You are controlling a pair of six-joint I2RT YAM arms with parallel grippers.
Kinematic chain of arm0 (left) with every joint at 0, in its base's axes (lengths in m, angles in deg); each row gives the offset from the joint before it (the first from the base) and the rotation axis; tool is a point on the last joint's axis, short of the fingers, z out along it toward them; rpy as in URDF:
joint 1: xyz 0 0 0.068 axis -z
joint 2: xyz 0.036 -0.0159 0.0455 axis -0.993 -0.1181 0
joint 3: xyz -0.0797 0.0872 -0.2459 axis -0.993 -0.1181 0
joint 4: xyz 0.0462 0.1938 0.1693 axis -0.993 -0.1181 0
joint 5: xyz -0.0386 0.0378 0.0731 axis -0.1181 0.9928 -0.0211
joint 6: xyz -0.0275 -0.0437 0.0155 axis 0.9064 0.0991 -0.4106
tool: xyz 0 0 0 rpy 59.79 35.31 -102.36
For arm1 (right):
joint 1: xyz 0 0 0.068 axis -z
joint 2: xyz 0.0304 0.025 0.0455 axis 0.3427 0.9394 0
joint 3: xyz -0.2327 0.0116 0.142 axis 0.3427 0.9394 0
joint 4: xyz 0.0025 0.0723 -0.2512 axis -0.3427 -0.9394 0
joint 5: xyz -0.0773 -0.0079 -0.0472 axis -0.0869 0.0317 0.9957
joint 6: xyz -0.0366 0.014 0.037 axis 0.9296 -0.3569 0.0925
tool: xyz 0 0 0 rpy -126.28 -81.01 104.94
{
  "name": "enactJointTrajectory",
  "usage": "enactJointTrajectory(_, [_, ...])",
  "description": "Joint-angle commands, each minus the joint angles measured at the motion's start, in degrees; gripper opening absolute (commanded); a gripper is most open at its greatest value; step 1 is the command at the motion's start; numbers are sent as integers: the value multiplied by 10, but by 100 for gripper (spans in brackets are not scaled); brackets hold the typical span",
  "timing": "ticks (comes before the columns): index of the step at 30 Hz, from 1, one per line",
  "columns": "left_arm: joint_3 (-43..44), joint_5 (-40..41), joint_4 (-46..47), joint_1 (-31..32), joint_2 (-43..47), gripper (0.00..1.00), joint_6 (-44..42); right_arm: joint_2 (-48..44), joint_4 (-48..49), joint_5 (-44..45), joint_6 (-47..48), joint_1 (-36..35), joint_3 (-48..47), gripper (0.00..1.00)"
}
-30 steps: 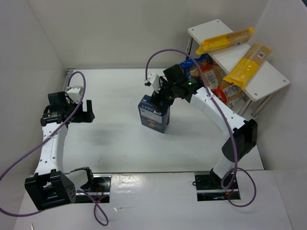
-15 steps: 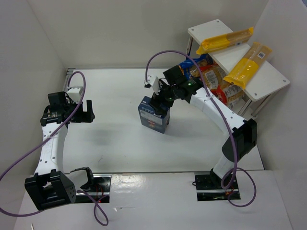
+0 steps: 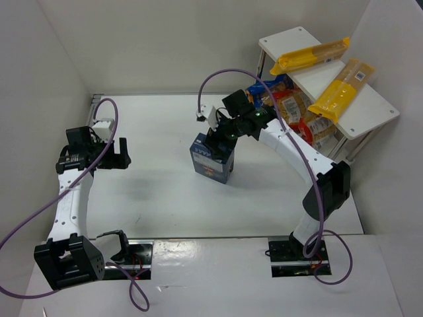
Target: Place and organize the pasta boxes and bags onto the shelf
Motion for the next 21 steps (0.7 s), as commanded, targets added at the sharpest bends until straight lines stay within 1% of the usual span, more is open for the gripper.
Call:
enactJointTrajectory(1, [-4,-17,6,-4,5,99,-15,6,-21,-17,2,-16,-37,100])
enactJointTrajectory(7, [-4,-17,6,-4,5,99,-15,6,-27,-16,-4,-26,-43,100])
enactJointTrajectory(12, [-4,-17,6,-4,5,99,-15,6,7,41,-11,-45,16,100])
enactJointTrajectory(14, [-4,-17,6,-4,5,99,-15,11,19,48,-11,-45,40,100])
enactJointTrajectory(21, [-4,-17,6,-4,5,99,-15,11,52,81,-11,-45,68,100])
